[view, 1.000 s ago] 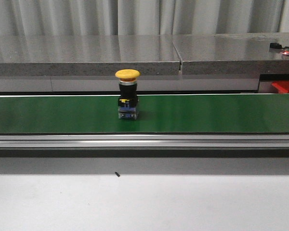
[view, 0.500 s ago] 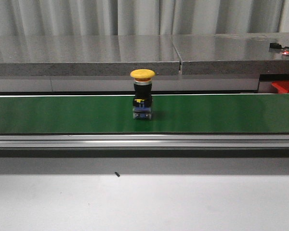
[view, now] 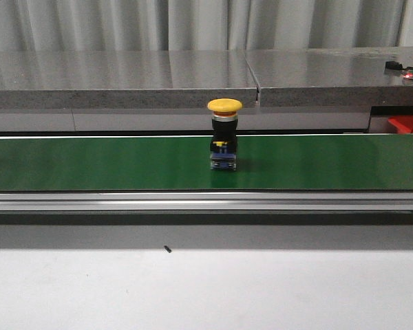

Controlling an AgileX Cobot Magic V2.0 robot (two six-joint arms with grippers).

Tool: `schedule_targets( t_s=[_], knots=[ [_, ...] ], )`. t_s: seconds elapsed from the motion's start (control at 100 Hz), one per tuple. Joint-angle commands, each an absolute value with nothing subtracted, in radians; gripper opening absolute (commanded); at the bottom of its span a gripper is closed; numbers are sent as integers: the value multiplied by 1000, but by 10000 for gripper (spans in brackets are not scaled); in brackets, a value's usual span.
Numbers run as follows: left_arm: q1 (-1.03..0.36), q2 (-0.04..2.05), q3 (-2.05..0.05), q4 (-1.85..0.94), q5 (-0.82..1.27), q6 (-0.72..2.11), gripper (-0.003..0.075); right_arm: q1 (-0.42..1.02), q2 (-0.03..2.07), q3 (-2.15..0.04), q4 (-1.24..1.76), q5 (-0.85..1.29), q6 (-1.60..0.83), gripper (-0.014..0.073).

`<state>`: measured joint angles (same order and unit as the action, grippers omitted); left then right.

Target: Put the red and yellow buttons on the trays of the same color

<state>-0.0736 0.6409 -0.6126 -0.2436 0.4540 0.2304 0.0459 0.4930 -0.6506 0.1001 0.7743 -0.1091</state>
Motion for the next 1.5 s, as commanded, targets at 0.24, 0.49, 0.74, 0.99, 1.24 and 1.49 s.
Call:
schedule_targets(
  t_s=[0.24, 0.49, 0.74, 0.99, 1.24, 1.49],
  knots=[
    [-81, 425, -530, -266, 406, 229, 219, 41, 497, -676, 99, 710, -112, -69],
    [-81, 421, -530, -266, 411, 229, -20, 41, 497, -676, 108, 695, -112, -69],
    [-81, 421, -530, -266, 411, 229, -20, 41, 497, -676, 126, 698, -112, 0],
    [-81, 421, -530, -266, 411, 229, -20, 41, 497, -677, 126, 677, -112, 673],
    [-81, 421, -530, -266, 411, 229, -20, 41, 604, -770, 129, 719, -113, 611],
    [-81, 421, -530, -266, 411, 229, -20, 42, 843, -940, 213, 790, -199, 611]
  ],
)
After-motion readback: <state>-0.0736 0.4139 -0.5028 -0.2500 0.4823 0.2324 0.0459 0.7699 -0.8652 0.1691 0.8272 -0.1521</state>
